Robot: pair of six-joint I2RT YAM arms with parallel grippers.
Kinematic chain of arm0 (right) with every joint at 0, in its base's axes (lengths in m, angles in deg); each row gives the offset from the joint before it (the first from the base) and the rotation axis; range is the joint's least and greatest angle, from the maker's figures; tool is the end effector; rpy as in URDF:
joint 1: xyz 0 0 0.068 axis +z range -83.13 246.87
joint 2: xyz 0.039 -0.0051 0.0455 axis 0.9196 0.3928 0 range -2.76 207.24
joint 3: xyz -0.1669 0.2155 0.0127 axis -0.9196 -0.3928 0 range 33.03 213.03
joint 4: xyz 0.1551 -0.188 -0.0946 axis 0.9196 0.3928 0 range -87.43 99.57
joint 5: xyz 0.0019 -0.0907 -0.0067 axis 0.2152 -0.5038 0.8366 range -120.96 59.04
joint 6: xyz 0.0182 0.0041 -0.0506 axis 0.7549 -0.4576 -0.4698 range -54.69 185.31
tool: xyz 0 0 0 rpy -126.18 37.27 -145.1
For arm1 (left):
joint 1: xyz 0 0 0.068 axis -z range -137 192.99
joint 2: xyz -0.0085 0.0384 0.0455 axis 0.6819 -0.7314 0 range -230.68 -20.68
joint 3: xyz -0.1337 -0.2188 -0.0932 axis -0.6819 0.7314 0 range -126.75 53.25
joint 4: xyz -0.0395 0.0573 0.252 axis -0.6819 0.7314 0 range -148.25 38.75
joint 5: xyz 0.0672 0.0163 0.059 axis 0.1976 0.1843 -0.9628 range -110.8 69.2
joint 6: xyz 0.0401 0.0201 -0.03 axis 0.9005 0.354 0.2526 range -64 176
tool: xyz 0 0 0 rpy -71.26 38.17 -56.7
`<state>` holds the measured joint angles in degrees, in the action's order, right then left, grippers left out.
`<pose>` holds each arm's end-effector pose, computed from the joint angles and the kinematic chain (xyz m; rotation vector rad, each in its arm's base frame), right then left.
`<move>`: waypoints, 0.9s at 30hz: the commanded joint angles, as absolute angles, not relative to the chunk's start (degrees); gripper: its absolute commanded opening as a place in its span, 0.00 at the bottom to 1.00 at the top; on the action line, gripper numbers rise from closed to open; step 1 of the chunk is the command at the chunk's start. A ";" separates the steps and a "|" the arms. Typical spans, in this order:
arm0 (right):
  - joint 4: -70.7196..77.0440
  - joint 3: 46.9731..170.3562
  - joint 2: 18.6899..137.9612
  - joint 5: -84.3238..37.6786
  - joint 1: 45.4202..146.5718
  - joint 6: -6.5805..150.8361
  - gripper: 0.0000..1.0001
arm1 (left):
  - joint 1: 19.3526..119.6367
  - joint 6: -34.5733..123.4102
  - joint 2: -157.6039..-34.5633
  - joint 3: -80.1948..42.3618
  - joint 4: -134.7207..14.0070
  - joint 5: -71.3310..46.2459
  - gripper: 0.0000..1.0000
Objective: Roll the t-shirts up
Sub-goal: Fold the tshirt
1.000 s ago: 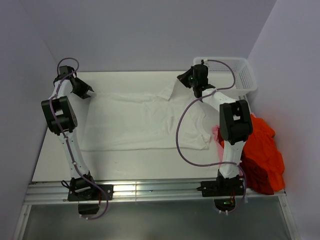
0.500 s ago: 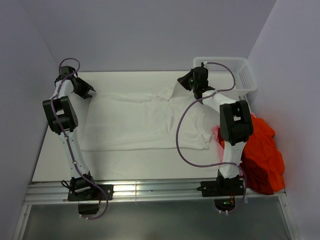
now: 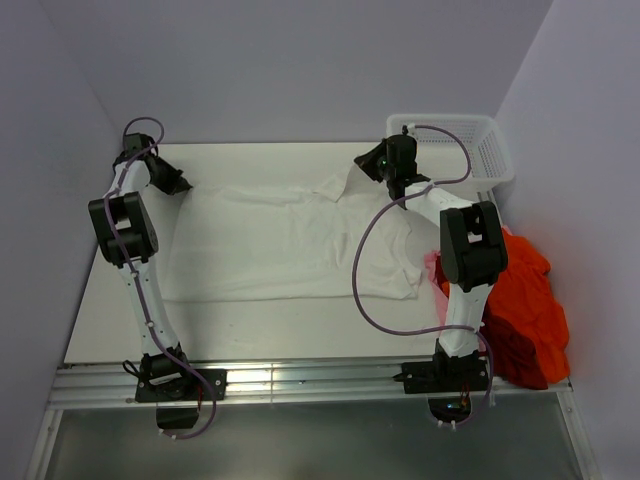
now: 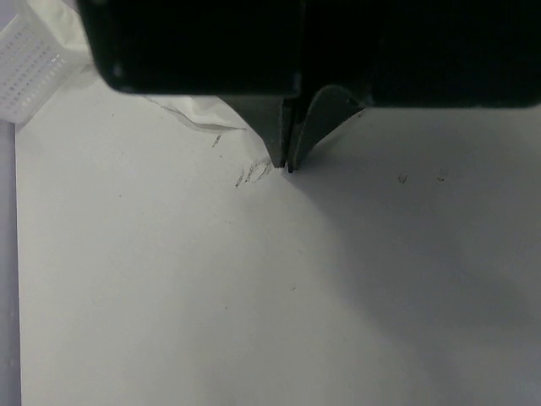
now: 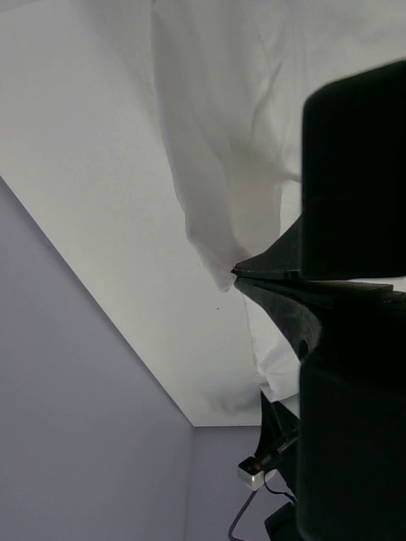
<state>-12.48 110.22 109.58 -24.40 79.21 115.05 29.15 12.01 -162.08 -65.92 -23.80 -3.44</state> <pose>0.4466 0.1018 0.2281 0.5678 1.9286 0.8227 0.5221 0.1177 0.1508 -1.1520 2.3309 -0.5850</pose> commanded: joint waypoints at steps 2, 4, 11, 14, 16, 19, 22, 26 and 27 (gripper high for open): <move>-15.19 109.59 105.44 -24.28 78.82 114.80 0.00 | 27.70 12.67 -161.49 -66.20 -27.84 -1.21 0.00; -14.75 109.67 105.18 -24.46 78.82 114.45 0.00 | 27.53 12.93 -159.03 -64.88 -29.42 -1.55 0.00; -11.76 109.50 102.63 -27.70 78.91 113.48 0.00 | 27.61 13.55 -154.63 -62.94 -30.57 -2.17 0.00; -10.53 108.27 100.78 -30.25 78.82 113.74 0.00 | 27.53 13.72 -153.66 -62.33 -31.18 -2.26 0.00; -10.18 107.65 99.55 -30.87 78.82 114.09 0.00 | 27.61 13.81 -153.13 -62.32 -31.71 -1.65 0.00; -8.86 107.91 99.20 -30.88 78.47 114.36 0.00 | 27.53 13.81 -152.51 -62.41 -32.32 -0.86 0.01; -8.33 107.57 99.11 -30.88 77.95 115.15 0.00 | 27.53 13.90 -151.64 -62.23 -32.94 -0.06 0.00; -7.63 106.86 99.46 -30.88 77.42 116.73 0.00 | 27.44 14.34 -151.11 -62.32 -32.06 -1.29 0.01; -7.63 106.68 99.55 -30.88 77.33 117.60 0.00 | 27.09 14.08 -151.19 -62.15 -31.89 -1.21 0.02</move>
